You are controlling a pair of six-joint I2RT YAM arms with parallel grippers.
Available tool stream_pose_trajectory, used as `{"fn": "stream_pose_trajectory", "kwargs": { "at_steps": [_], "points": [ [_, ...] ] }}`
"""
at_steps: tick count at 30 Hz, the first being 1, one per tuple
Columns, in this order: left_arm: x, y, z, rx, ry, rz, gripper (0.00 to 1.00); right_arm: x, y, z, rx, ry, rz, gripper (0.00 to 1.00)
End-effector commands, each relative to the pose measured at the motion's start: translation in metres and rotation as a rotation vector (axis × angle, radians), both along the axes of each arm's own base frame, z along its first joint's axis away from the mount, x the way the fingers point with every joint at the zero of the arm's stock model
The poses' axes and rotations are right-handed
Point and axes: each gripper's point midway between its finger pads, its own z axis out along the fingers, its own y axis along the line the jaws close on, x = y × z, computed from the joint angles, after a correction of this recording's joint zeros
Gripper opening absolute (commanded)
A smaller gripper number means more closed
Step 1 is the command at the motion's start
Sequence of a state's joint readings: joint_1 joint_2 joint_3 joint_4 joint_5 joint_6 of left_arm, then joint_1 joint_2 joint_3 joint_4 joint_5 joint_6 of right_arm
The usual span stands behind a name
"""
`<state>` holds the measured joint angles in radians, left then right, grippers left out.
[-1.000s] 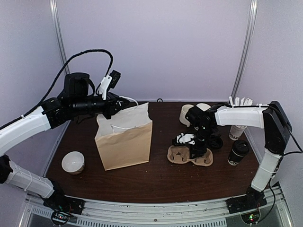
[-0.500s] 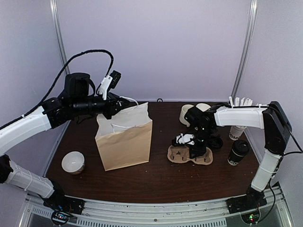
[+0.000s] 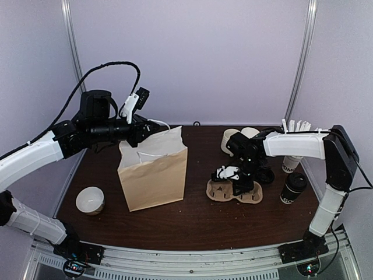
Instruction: Pack the takeout coffee
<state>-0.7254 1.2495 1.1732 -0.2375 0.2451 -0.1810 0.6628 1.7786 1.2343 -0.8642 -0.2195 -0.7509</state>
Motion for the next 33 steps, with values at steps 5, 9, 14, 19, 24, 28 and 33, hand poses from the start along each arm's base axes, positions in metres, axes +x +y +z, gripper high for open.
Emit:
{"fn": "stream_pose_trajectory", "kwargs": {
  "at_steps": [5,9,14,19,24,28,33],
  "points": [
    [0.003,-0.005,0.020,-0.045,-0.034,-0.017,0.00,-0.009,-0.004,0.058,0.064,-0.073,-0.021,0.27],
    [0.002,-0.009,0.024,-0.077,-0.021,-0.034,0.00,-0.013,-0.006,0.102,0.125,-0.127,-0.035,0.26],
    [-0.003,-0.022,0.035,-0.143,0.010,-0.096,0.00,-0.017,0.003,0.192,0.306,-0.250,-0.041,0.26],
    [-0.007,-0.035,0.053,-0.236,0.074,-0.156,0.00,-0.026,0.011,0.287,0.517,-0.386,-0.018,0.26],
    [-0.011,-0.054,0.061,-0.329,0.177,-0.241,0.00,-0.054,0.027,0.349,0.711,-0.342,0.063,0.26],
    [-0.011,-0.066,0.061,-0.362,0.202,-0.263,0.00,-0.072,0.042,0.377,0.830,-0.278,0.128,0.28],
    [-0.015,-0.081,0.069,-0.383,0.213,-0.300,0.00,-0.088,0.063,0.382,0.857,-0.237,0.220,0.28]
  ]
}}
